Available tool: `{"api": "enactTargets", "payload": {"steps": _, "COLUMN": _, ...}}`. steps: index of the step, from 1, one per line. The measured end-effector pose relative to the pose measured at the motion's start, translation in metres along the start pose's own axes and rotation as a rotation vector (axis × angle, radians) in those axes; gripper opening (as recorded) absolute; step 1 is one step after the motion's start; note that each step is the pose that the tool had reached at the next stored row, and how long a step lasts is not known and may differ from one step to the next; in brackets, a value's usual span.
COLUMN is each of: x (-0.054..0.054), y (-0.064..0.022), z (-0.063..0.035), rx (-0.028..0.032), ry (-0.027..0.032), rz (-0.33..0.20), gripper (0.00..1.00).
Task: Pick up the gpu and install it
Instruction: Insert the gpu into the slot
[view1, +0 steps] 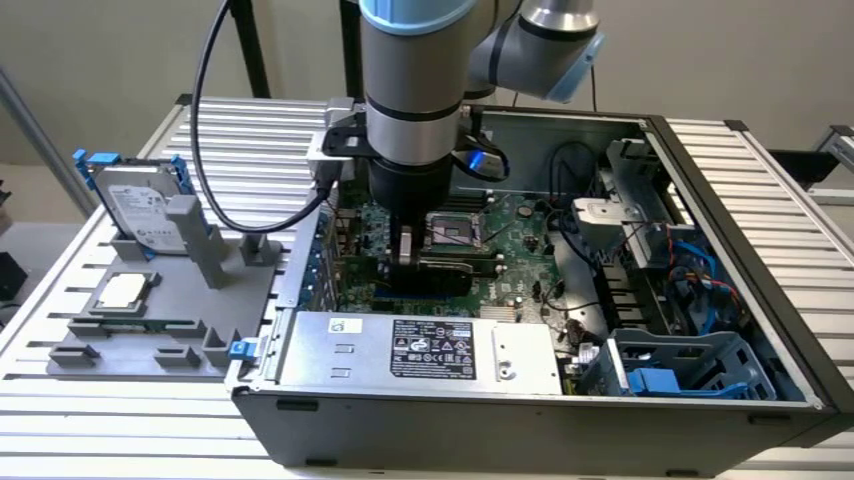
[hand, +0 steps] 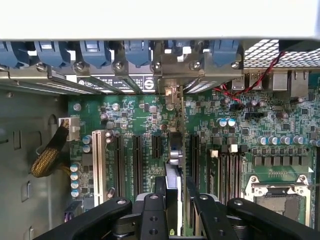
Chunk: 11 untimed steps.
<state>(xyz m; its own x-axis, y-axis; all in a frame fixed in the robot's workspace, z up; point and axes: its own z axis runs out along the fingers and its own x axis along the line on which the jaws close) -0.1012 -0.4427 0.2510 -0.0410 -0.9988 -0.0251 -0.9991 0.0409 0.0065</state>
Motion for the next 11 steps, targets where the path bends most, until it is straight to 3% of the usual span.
{"api": "enactTargets", "payload": {"steps": 9, "x": 0.0000, "y": 0.0005, "z": 0.0037, "rx": 0.0003, "ry": 0.0003, "rz": 0.000, "gripper": 0.00}}
{"api": "enactTargets", "payload": {"steps": 11, "x": -0.0003, "y": 0.0009, "z": 0.0043, "rx": -0.0006, "ry": -0.0019, "rz": 0.001, "gripper": 0.00}}
